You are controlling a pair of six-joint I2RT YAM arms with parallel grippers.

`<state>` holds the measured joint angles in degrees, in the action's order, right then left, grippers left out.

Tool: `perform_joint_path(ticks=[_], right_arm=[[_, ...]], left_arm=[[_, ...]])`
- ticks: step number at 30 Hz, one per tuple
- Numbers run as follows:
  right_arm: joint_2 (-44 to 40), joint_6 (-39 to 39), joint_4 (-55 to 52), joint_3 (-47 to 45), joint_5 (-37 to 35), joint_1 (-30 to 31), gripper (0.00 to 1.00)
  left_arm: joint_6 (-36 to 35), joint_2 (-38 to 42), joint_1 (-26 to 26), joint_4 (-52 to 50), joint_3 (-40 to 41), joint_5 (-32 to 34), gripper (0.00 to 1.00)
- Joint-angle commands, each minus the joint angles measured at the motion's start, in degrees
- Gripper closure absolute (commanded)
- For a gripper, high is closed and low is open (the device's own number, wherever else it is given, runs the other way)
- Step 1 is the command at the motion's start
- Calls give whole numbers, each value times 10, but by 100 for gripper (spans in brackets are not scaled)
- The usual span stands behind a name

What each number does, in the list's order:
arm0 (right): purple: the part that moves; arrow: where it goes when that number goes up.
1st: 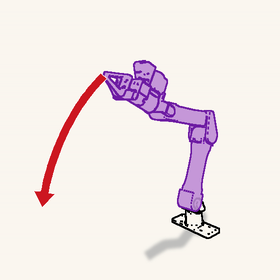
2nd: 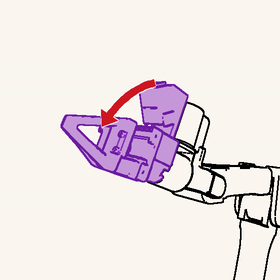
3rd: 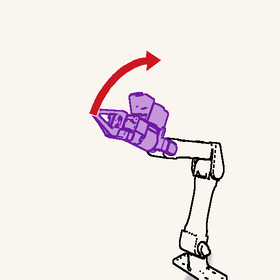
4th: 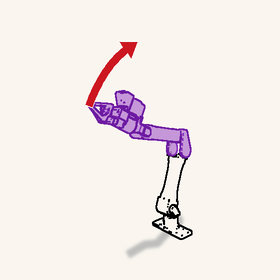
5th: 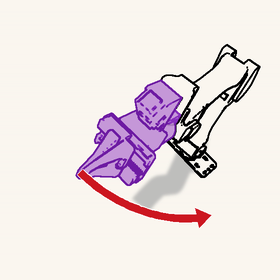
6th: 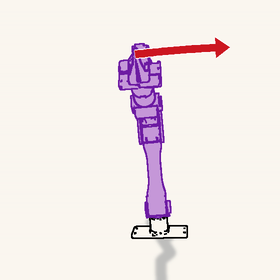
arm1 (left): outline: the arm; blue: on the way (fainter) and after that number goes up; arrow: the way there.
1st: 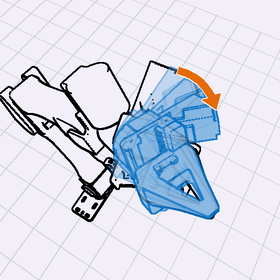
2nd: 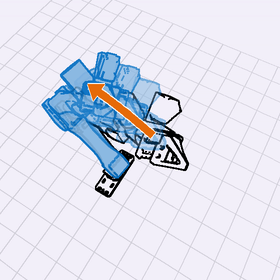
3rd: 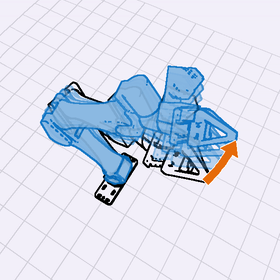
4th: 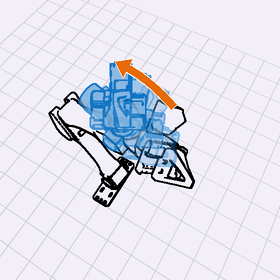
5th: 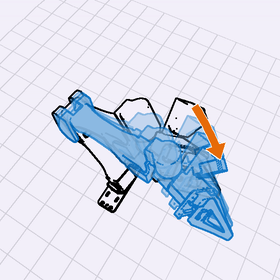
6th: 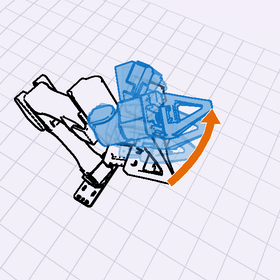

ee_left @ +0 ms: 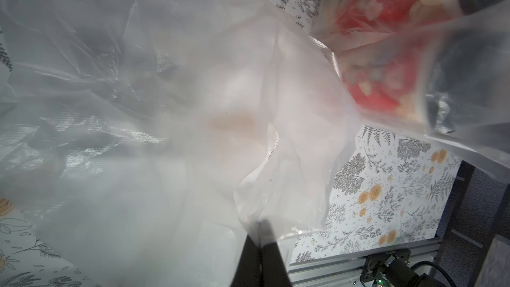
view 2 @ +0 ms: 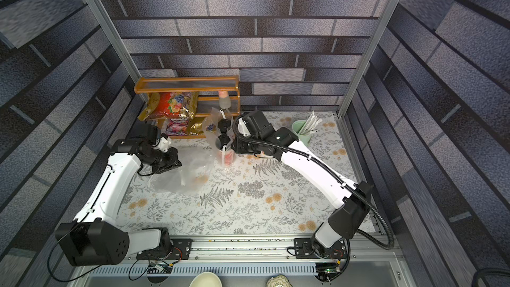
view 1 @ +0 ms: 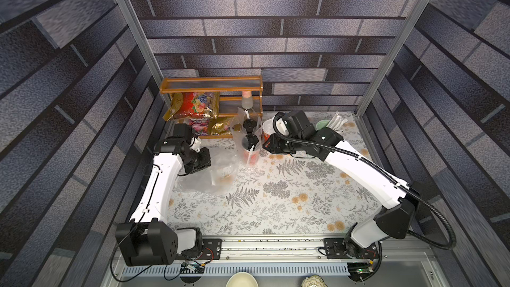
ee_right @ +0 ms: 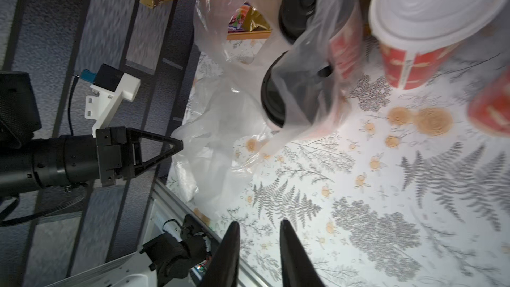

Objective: Pack milk tea into plastic carrier bags
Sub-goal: Adjust the plastic carrier bag at the center of the board.

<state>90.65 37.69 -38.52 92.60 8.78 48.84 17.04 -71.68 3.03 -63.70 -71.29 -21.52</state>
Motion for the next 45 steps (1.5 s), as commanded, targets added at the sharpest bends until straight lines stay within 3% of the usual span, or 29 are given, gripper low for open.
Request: perform_joint_path(ticks=[1, 6, 11, 18, 24, 29, 35, 40, 45], right_arm=[[19, 90, 81, -39, 1, 34, 62], [55, 156, 157, -89, 16, 61, 45], [96, 190, 203, -76, 30, 84, 38], [151, 196, 191, -21, 23, 91, 37], [221, 210, 164, 39, 48, 96, 44], [209, 207, 123, 33, 18, 96, 47], [137, 205, 106, -27, -13, 96, 42], [128, 238, 161, -86, 17, 96, 38], [178, 248, 225, -63, 83, 99, 42]], left_arm=[[14, 25, 7, -37, 6, -48, 99], [15, 56, 22, -46, 18, -77, 99], [9, 72, 29, -44, 41, -105, 99], [5, 85, 38, -33, 66, -126, 99], [4, 89, 45, -29, 67, -135, 99], [5, 97, 57, -31, 62, -135, 99], [3, 98, 62, -33, 62, -139, 99], [4, 93, 63, -32, 61, -144, 99], [3, 94, 64, -35, 56, -143, 99]])
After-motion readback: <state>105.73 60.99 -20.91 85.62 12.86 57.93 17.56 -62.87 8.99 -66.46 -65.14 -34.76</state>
